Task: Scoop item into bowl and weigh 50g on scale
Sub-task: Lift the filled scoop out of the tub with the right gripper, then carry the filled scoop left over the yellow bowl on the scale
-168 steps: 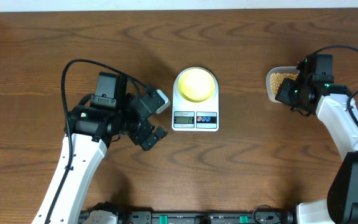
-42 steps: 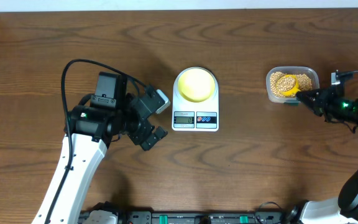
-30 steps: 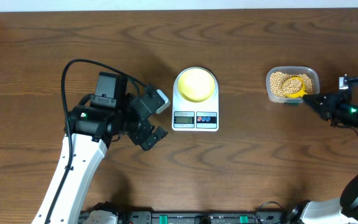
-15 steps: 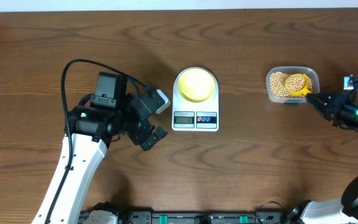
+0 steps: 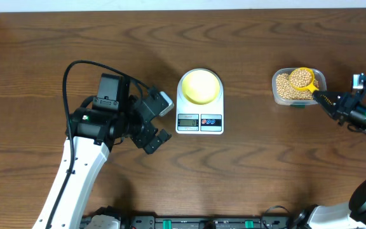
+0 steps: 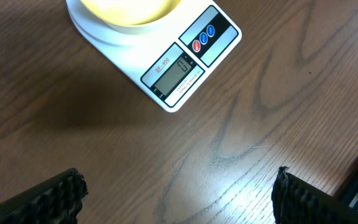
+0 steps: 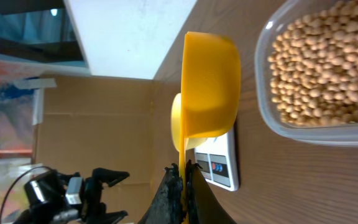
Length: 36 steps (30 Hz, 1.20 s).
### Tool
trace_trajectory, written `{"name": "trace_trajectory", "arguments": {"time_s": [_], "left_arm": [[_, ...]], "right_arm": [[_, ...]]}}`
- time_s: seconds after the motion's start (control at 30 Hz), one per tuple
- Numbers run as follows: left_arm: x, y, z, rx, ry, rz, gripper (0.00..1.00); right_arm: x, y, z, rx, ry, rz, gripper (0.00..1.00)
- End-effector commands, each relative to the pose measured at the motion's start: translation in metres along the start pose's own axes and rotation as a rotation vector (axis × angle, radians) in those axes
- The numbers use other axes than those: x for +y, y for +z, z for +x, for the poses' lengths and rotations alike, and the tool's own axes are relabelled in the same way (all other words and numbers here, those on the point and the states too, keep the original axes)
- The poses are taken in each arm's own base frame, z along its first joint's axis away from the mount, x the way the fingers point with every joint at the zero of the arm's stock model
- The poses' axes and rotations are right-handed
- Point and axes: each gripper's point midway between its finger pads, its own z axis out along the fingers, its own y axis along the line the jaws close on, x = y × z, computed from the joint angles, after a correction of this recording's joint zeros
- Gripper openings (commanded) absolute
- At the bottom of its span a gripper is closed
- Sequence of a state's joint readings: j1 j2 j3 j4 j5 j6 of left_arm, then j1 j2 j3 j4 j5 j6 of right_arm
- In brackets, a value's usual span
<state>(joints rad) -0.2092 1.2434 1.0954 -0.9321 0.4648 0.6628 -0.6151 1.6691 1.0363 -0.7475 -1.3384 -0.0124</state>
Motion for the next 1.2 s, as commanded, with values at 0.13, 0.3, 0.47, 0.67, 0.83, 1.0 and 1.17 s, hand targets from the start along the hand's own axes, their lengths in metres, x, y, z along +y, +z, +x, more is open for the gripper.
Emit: {"name": "trace_trajectory", "arguments": {"time_s": [0.13, 0.3, 0.47, 0.67, 0.83, 1.0, 1.17], "left_arm": [[0.002, -0.005, -0.005, -0.016, 0.020, -0.012, 0.98], [0.002, -0.005, -0.005, -0.016, 0.020, -0.012, 0.98], [0.002, -0.005, -0.005, -0.016, 0.020, -0.012, 0.98], [0.002, -0.005, -0.005, -0.016, 0.020, -0.012, 0.98], [0.002, -0.005, -0.005, -0.016, 0.020, -0.012, 0.98], [0.002, -0.005, -0.005, -0.016, 0.020, -0.012, 0.98], [0.002, -0.005, -0.005, -0.016, 0.020, -0.012, 0.98]], "right_arm": [[0.017, 0.013, 0.010, 0.045, -0.012, -0.100, 0.01], [0.023, 0.029, 0.021, 0.103, -0.022, -0.112, 0.01], [0.030, 0.046, 0.035, 0.169, -0.035, -0.125, 0.01], [0.040, 0.068, 0.056, 0.259, -0.034, -0.142, 0.01], [0.046, 0.082, 0.072, 0.321, -0.046, -0.153, 0.01], [0.051, 0.092, 0.082, 0.364, -0.066, -0.164, 0.01], [0.056, 0.101, 0.090, 0.399, -0.074, -0.172, 0.01]]}}
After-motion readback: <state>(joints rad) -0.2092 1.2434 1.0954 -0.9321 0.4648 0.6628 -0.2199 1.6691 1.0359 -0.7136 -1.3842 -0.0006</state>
